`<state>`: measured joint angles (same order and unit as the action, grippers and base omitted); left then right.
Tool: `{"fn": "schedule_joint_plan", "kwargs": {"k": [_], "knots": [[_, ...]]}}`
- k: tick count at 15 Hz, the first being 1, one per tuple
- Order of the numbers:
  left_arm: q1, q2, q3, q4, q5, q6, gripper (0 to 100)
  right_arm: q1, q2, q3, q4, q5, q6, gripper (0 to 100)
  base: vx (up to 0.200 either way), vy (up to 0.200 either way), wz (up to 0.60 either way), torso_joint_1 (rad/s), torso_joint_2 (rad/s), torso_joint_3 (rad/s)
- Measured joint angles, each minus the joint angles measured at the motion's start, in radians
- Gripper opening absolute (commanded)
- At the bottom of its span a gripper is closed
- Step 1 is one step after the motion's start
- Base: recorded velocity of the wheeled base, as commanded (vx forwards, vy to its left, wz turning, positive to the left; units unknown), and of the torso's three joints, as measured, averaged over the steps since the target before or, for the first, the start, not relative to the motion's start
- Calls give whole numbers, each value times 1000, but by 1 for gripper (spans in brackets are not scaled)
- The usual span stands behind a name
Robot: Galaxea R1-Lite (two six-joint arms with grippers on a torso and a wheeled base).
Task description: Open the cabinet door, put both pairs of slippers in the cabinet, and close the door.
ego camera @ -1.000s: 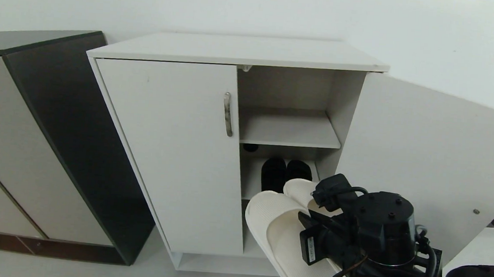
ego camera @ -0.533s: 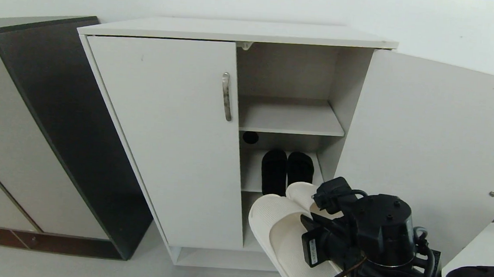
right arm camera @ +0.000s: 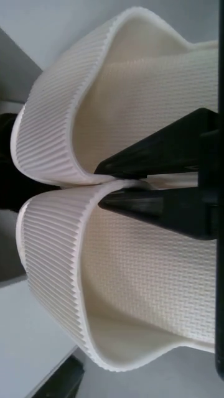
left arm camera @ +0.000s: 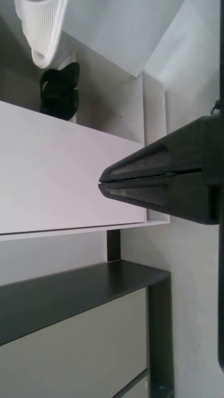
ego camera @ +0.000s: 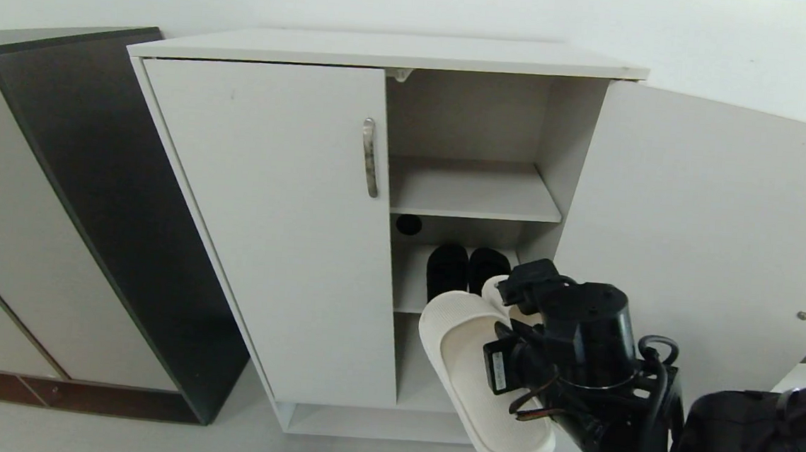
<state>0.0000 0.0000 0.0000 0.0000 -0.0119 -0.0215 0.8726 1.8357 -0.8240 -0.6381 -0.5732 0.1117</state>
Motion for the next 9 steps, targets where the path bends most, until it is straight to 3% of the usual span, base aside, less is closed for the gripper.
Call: {"fn": "schedule_joint_plan", "kwargs": {"k": [3,9], "knots": [[0,0,0,0,1,0,0,29,8,-157,167,-144,79,0,0,0,0,0,0,0],[0,0,0,0,0,5,0,28,14,-294,182,-167,77,0,0,0,0,0,0,0]]}}
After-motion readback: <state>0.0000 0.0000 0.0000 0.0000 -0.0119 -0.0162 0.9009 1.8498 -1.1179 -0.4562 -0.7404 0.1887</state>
